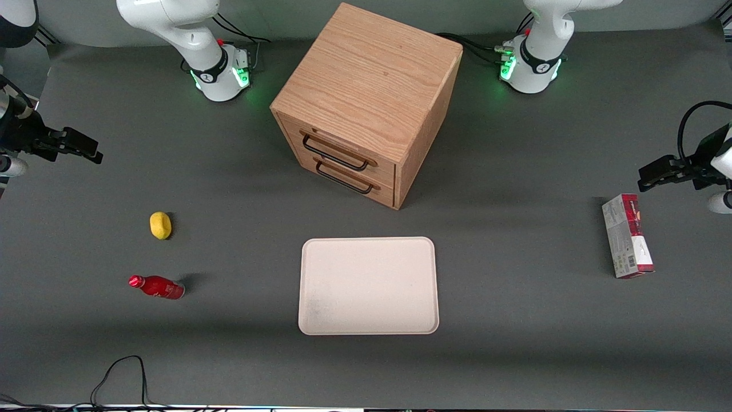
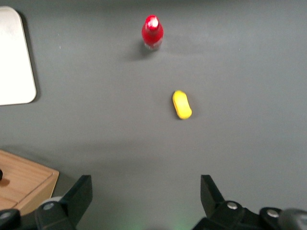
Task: Place coke bottle on tray
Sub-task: 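Move the right gripper out toward the red Coca-Cola bottle, then lower the open right gripper over the red Coca-Cola bottle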
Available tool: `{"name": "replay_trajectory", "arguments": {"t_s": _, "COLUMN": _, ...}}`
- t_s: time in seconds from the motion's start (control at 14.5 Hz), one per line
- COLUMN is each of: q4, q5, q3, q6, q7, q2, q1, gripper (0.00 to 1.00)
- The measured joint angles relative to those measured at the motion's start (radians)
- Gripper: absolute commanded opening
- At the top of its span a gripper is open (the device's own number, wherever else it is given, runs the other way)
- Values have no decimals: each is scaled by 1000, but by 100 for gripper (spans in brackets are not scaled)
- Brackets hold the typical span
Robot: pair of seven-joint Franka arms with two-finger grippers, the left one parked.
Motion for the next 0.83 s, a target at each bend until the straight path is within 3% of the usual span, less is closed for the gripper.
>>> {"name": "replay_trajectory", "arguments": {"t_s": 0.28, "q4": 60, "q5": 18, "q3": 16, "q6": 64, "q7": 3, "q2": 65, "q1": -79, "gripper": 100}}
{"name": "replay_trajectory", "arguments": {"t_s": 0.48, "q4": 219, "q5": 46, "q3": 96, "q6": 74, "q7": -1, "q2": 218, "q1": -191, "gripper": 100}}
{"name": "replay_trajectory", "arguments": {"t_s": 0.83, "q4": 362, "q5": 49, "q3": 139, "q6": 150, "q7": -18, "q2": 494, "q1": -203, "gripper": 100}}
